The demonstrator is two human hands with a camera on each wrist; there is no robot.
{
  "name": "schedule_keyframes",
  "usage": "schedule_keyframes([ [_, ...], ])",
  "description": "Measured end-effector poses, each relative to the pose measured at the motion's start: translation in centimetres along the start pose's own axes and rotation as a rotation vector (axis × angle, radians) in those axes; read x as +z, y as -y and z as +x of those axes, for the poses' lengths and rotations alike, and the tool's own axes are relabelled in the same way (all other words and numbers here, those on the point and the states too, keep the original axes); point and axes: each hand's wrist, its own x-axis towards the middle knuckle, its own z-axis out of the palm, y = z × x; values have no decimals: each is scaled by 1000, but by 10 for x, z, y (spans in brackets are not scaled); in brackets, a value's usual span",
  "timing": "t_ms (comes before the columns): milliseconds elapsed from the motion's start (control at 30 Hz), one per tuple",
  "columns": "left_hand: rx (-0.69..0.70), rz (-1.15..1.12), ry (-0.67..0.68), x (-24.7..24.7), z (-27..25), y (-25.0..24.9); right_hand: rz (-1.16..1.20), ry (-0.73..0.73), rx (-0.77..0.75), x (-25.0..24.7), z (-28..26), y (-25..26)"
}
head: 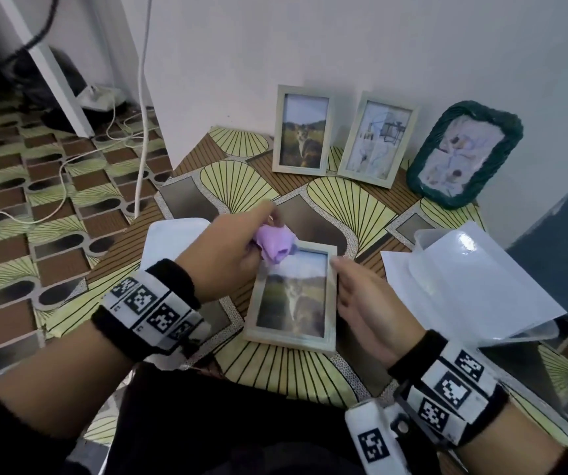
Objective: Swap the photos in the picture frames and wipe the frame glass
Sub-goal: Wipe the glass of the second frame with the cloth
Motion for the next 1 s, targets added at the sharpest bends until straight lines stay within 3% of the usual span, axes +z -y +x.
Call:
schedule_keyframes([
  [133, -84, 99, -128, -42, -8, 33, -145, -58, -15, 6, 6, -5],
  [300, -81, 298, -68, -73, -31, 77, -249, -40, -11, 9, 14, -8],
  [400, -117, 335, 84, -70, -46, 93, -270, -36, -9, 7, 16, -8],
  [567, -210, 343, 450, -54, -65, 109, -258, -55, 12, 5, 18, -9],
  [733, -254, 410, 571, -50, -65, 111, -285, -90, 7, 6, 14, -6],
  [867, -294, 299, 528, -54, -61, 90, -267, -84, -6, 0, 10, -1],
  [1000, -211, 112, 347, -51, -54, 48, -307, -124, -9, -8, 3, 6],
])
